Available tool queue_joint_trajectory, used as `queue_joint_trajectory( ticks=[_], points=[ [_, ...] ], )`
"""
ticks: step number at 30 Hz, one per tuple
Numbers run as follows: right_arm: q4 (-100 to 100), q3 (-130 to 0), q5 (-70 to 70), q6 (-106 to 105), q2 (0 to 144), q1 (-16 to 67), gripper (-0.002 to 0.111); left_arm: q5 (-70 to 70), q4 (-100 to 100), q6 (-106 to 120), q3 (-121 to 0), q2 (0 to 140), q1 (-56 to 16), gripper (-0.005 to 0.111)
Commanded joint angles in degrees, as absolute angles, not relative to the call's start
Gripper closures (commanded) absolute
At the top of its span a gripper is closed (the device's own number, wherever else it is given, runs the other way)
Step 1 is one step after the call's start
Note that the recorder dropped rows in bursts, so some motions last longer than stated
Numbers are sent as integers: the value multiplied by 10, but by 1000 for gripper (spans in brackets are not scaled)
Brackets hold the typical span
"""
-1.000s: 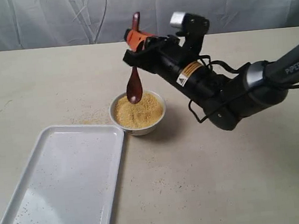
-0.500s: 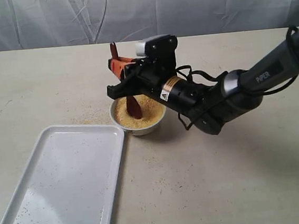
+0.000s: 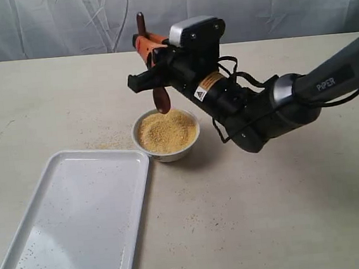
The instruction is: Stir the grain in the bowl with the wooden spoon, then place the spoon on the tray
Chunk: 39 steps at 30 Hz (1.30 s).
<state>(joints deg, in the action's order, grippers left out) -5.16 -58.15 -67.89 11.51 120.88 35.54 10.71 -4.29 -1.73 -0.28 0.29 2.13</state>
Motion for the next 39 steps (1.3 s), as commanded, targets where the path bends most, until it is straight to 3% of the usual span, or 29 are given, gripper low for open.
queue_joint_trajectory(
  ticks=[1, 12, 17, 29, 39],
  points=[
    [40, -582, -596, 103, 1207, 354, 108, 104, -41, -19, 0, 0, 22, 106],
    [-66, -586, -576, 134, 1260, 354, 108, 104, -41, -19, 0, 0, 22, 106],
    [-144, -586, -660, 166, 1244, 354, 108, 104, -41, -19, 0, 0, 22, 106],
    [4, -586, -558, 75, 1218, 353, 108, 104, -41, -19, 0, 0, 22, 106],
    [-56, -586, -563, 105, 1255, 367, 108, 104, -41, -19, 0, 0, 22, 106]
  ],
)
